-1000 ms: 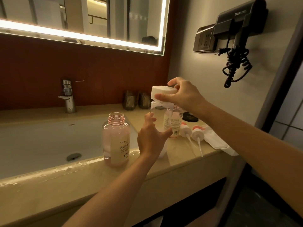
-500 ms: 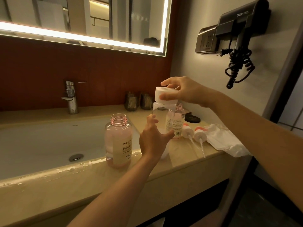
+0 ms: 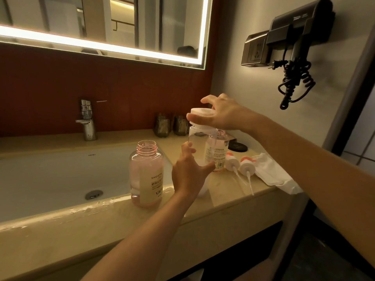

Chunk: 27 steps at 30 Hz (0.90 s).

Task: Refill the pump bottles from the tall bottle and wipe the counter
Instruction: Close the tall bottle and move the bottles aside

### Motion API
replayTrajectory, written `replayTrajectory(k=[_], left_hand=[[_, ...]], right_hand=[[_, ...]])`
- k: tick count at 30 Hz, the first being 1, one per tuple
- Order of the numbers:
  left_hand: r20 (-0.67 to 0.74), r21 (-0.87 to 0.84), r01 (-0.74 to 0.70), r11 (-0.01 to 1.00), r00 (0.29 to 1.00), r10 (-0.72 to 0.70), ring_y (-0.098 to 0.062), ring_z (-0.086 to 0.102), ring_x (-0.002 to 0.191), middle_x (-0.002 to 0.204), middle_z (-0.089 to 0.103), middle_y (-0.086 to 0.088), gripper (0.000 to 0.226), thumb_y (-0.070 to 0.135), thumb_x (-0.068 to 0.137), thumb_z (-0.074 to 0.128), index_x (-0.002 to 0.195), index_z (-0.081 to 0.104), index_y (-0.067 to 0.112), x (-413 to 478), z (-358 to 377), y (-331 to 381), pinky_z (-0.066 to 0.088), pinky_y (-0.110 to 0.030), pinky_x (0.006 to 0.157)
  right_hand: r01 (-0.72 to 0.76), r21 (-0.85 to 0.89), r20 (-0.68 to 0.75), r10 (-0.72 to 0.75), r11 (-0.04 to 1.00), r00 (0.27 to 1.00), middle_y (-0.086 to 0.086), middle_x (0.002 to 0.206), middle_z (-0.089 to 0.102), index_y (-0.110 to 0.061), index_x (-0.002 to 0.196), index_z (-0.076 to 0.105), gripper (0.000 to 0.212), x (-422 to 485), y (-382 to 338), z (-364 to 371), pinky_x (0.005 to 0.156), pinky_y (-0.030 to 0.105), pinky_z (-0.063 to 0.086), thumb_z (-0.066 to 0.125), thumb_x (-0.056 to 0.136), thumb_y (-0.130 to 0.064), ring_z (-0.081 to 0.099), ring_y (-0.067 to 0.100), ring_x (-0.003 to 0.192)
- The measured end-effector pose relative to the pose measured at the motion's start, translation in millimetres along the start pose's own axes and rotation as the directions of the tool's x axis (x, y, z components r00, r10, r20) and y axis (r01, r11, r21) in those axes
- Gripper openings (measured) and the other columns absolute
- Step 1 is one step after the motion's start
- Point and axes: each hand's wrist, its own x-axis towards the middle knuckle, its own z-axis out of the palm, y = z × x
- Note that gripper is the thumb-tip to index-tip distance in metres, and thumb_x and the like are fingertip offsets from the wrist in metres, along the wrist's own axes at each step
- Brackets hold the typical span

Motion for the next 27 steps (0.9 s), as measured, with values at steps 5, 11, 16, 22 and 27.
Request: replayTrajectory(k=[5, 11, 16, 22, 27], left_hand=[[0.008, 0.006, 0.009, 1.0, 1.0, -0.009, -0.014, 0.059, 0.1, 0.119, 0.057, 0.002, 0.075, 0.041, 0.068, 0.077, 0.127, 0.038, 0.017, 0.9, 0.2, -0.7, 0.048, -0.025, 0.076], [0.017, -0.003, 0.012, 1.0, 1.0, -0.012, -0.015, 0.059, 0.1, 0.119, 0.057, 0.001, 0.073, 0.039, 0.068, 0.077, 0.126, 0.039, 0.016, 0.6, -0.7, -0.3, 0.049, -0.027, 0.077], [0.023, 0.012, 0.013, 1.0, 1.0, -0.013, -0.015, 0.06, 0.099, 0.119, 0.057, 0.001, 0.072, 0.04, 0.069, 0.077, 0.125, 0.038, 0.016, 0.0, -0.6, -0.5, 0.048, -0.024, 0.075], [0.032, 0.019, 0.014, 1.0, 0.999, -0.015, -0.015, 0.06, 0.099, 0.119, 0.057, 0.002, 0.073, 0.04, 0.068, 0.077, 0.125, 0.038, 0.016, 0.0, -1.2, -1.3, 0.046, -0.023, 0.073], [0.037, 0.02, 0.019, 1.0, 0.999, -0.02, -0.014, 0.059, 0.097, 0.118, 0.057, 0.003, 0.073, 0.04, 0.068, 0.077, 0.125, 0.037, 0.017, -0.2, -1.6, -1.8, 0.047, -0.024, 0.073]], right_hand=[[0.046, 0.219, 0.172, -0.085, 0.975, 0.981, 0.002, 0.148, 0.028, -0.03, 0.141, 0.029, 0.065, -2.4, 1.8, -19.5, 0.098, 0.033, 0.034, 0.057, 0.084, -0.046, 0.034, 0.025, 0.13], [0.07, 0.136, 0.068, -0.079, 0.988, 0.995, 0.002, 0.129, 0.045, -0.02, 0.134, 0.04, 0.067, -2.8, 2.5, -10.5, 0.073, 0.018, 0.04, 0.056, 0.079, -0.055, 0.045, 0.018, 0.108], [0.039, 0.108, 0.164, -0.057, 0.993, 0.985, 0.0, 0.153, 0.019, -0.032, 0.143, 0.024, 0.074, -0.7, -5.1, -20.2, 0.104, 0.041, 0.032, 0.049, 0.079, -0.06, 0.03, 0.027, 0.135], [0.11, 0.068, 0.089, -0.116, 0.992, 0.989, 0.004, 0.122, 0.053, -0.018, 0.128, 0.05, 0.049, -0.1, -6.5, -18.6, 0.067, 0.016, 0.043, 0.058, 0.085, -0.041, 0.05, 0.018, 0.103], [0.055, -0.074, -0.013, -0.056, 0.996, 0.998, 0.004, 0.134, 0.048, -0.017, 0.132, 0.045, 0.077, 3.3, -5.6, -11.8, 0.087, 0.03, 0.04, 0.045, 0.075, -0.069, 0.047, 0.022, 0.116]])
